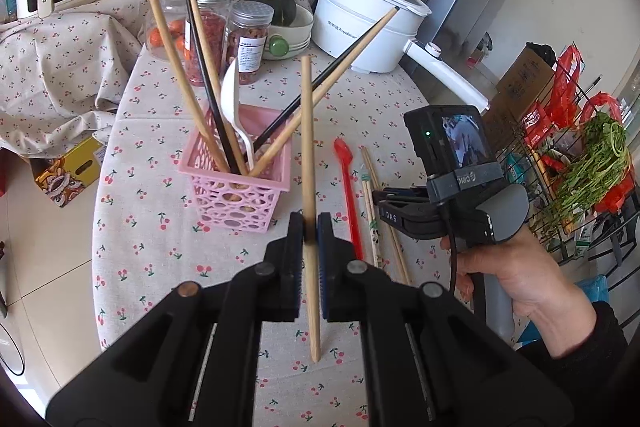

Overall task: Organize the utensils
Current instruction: 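Lift the wooden chopstick upright with the left tool while the right tool grasps another chopstick, then lower the chopstick into the pink basket and open the left tool while the right tool carries its chopstick, then lower the wooden chopstick into the pink basket and open the right tool, then grasp the paper-wrapped chopsticks with the right tool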

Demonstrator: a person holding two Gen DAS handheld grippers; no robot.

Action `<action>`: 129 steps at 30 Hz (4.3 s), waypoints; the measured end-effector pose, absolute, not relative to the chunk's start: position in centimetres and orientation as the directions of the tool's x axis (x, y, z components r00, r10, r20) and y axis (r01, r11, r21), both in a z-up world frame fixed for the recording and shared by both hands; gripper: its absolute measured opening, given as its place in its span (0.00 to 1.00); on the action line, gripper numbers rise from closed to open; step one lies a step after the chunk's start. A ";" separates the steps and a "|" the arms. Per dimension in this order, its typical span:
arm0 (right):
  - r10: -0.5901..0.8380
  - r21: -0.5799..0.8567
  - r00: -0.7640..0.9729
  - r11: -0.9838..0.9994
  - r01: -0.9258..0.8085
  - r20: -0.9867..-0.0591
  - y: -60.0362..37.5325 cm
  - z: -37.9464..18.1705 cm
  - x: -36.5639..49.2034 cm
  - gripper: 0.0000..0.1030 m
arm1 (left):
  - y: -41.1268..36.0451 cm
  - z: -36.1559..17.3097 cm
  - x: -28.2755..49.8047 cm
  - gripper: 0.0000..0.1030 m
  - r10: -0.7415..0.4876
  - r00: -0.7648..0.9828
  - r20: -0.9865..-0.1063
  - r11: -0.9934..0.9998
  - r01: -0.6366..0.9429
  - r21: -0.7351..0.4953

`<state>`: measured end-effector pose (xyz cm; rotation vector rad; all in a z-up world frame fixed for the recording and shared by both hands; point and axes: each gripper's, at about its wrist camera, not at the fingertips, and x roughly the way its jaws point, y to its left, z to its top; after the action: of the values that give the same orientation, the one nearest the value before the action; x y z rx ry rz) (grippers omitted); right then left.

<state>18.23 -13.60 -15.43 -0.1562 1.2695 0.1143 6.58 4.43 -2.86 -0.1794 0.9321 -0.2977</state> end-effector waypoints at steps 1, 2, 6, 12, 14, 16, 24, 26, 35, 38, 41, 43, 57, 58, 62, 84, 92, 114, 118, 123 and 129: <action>0.025 -0.023 0.291 0.987 -0.160 -0.956 -14.0 -15.3 18.4 0.09 | 4.6 -2.8 6.5 0.07 -0.325 0.563 -0.760 0.945 0.173 -0.276; 0.056 0.015 0.287 0.990 -0.143 -0.956 -14.3 -15.3 18.5 0.09 | 4.7 -2.7 6.4 0.07 -0.323 0.567 -0.758 0.946 0.174 -0.273; 0.206 0.195 0.306 0.979 -0.066 -0.930 -17.4 -14.6 18.5 0.09 | 5.3 -2.2 6.0 0.07 -0.328 0.576 -0.749 0.944 0.176 -0.278; 0.333 0.348 0.444 0.936 -0.050 -0.832 -20.8 -10.8 16.2 0.09 | 5.6 -1.3 5.5 0.07 -0.327 0.601 -0.729 0.944 0.183 -0.273; 0.357 0.376 0.495 0.924 -0.065 -0.792 -21.8 -9.2 15.3 0.09 | 5.7 -0.9 5.3 0.07 -0.333 0.611 -0.718 0.942 0.185 -0.279; 0.373 0.392 0.536 0.916 -0.083 -0.757 -22.5 -7.7 13.8 0.09 | 5.7 -0.4 5.2 0.07 -0.338 0.623 -0.705 0.940 0.187 -0.285; 0.438 0.461 0.668 0.874 -0.157 -0.602 -23.3 -2.5 9.5 0.09 | 6.1 2.4 4.0 0.07 -0.341 0.718 -0.606 0.936 0.199 -0.290; 0.455 0.479 0.682 0.861 -0.172 -0.572 -23.3 -1.6 9.1 0.09 | 6.7 3.7 3.4 0.07 -0.322 0.773 -0.547 0.940 0.190 -0.285; 0.471 0.475 0.692 0.855 -0.207 -0.547 -22.1 -0.9 9.2 0.09 | 8.8 6.9 3.1 0.07 -0.171 0.923 -0.345 0.970 0.097 -0.222; 0.479 0.472 0.684 0.854 -0.218 -0.551 -21.7 -1.2 9.6 0.09 | 9.2 6.0 4.4 0.07 -0.150 0.916 -0.372 0.974 0.071 -0.217; 0.483 0.471 0.682 0.853 -0.225 -0.549 -21.4 -1.4 9.6 0.09 | 9.3 4.5 6.0 0.07 -0.121 0.901 -0.417 0.980 0.040 -0.197; 0.485 0.471 0.685 0.852 -0.230 -0.544 -21.3 -1.3 9.6 0.09 | 9.5 3.5 7.1 0.07 -0.106 0.885 -0.453 0.981 0.018 -0.194; 0.459 0.424 0.791 0.861 -0.282 -0.405 -18.7 2.9 7.4 0.09 | 10.5 1.0 9.7 0.28 -0.194 0.798 -0.571 0.942 -0.012 -0.337; 0.453 0.415 0.801 0.864 -0.286 -0.391 -18.1 3.3 7.3 0.09 | 10.8 1.3 9.5 0.39 -0.203 0.791 -0.577 0.938 -0.013 -0.347; 0.433 0.407 0.839 0.867 -0.288 -0.329 -15.1 4.2 7.6 0.09 | 11.8 1.2 8.4 0.47 -0.158 0.767 -0.622 0.950 -0.054 -0.308; 0.190 0.318 0.980 0.934 -0.162 -0.059 -4.0 1.0 10.4 0.09 | 13.8 -3.5 7.9 0.72 -0.041 0.594 -0.803 0.989 -0.088 -0.115; 0.137 0.311 0.987 0.945 -0.105 -0.083 -2.7 -2.0 10.8 0.10 | 14.8 -3.8 8.2 0.72 -0.033 0.587 -0.809 0.985 -0.118 -0.126; 0.237 0.314 0.896 0.942 -0.117 -0.375 -12.0 1.8 6.8 0.72 | 12.1 -3.8 7.3 0.77 -0.116 0.556 -0.823 0.979 -0.077 -0.190; 0.238 0.265 0.830 0.957 -0.114 -0.504 -14.1 0.7 7.2 0.80 | 11.2 -4.4 7.4 0.78 -0.118 0.535 -0.837 0.982 -0.061 -0.177; 0.216 0.211 0.701 0.973 -0.095 -0.679 -16.0 -2.1 8.5 0.82 | 10.2 -5.6 7.6 0.78 -0.130 0.493 -0.860 0.983 -0.051 -0.177; 0.177 0.191 0.546 0.981 -0.031 -0.819 -18.0 -7.1 10.7 0.82 | 9.0 -6.9 7.8 0.78 -0.133 0.449 -0.883 0.986 -0.035 -0.166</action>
<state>10.72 -17.96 -7.14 0.1608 0.9868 0.1241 7.80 8.98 -6.87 -0.1687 1.1045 -0.0606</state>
